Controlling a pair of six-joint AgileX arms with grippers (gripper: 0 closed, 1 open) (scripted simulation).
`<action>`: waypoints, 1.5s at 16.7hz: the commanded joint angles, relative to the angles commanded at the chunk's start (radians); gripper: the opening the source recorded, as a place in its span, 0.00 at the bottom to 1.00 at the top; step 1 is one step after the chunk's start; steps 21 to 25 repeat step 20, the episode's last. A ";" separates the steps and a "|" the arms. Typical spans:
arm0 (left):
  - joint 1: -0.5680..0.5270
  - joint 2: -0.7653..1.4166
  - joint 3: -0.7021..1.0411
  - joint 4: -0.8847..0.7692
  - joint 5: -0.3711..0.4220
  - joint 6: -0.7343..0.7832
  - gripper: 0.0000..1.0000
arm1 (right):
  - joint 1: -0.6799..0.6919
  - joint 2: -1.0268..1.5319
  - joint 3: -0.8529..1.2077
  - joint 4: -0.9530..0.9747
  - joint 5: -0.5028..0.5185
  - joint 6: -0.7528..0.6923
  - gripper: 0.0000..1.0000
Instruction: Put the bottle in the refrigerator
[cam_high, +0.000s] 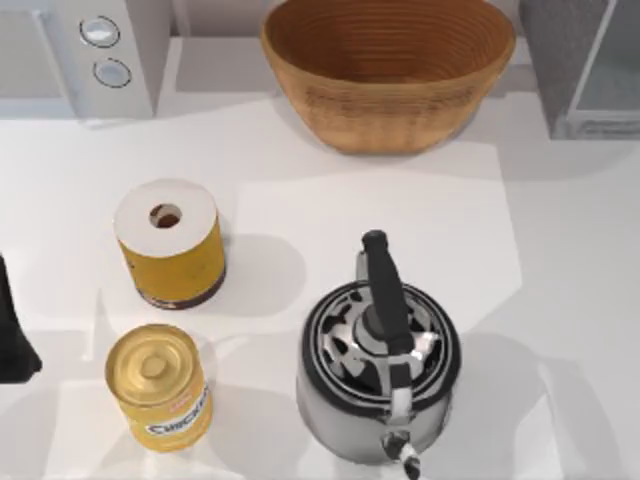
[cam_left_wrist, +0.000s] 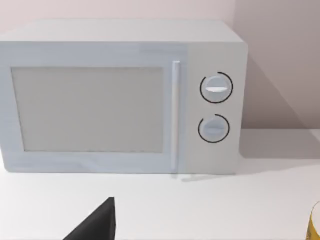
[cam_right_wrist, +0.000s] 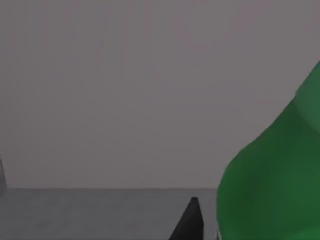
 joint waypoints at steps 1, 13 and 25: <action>0.000 0.000 0.000 0.000 0.000 0.000 1.00 | 0.000 0.000 0.000 0.000 0.000 0.000 0.01; 0.000 0.000 0.000 0.000 0.000 0.000 1.00 | 0.000 0.000 0.000 0.000 0.000 0.000 0.91; 0.000 0.000 0.000 0.000 0.000 0.000 1.00 | 0.000 0.000 0.000 0.000 0.000 0.000 1.00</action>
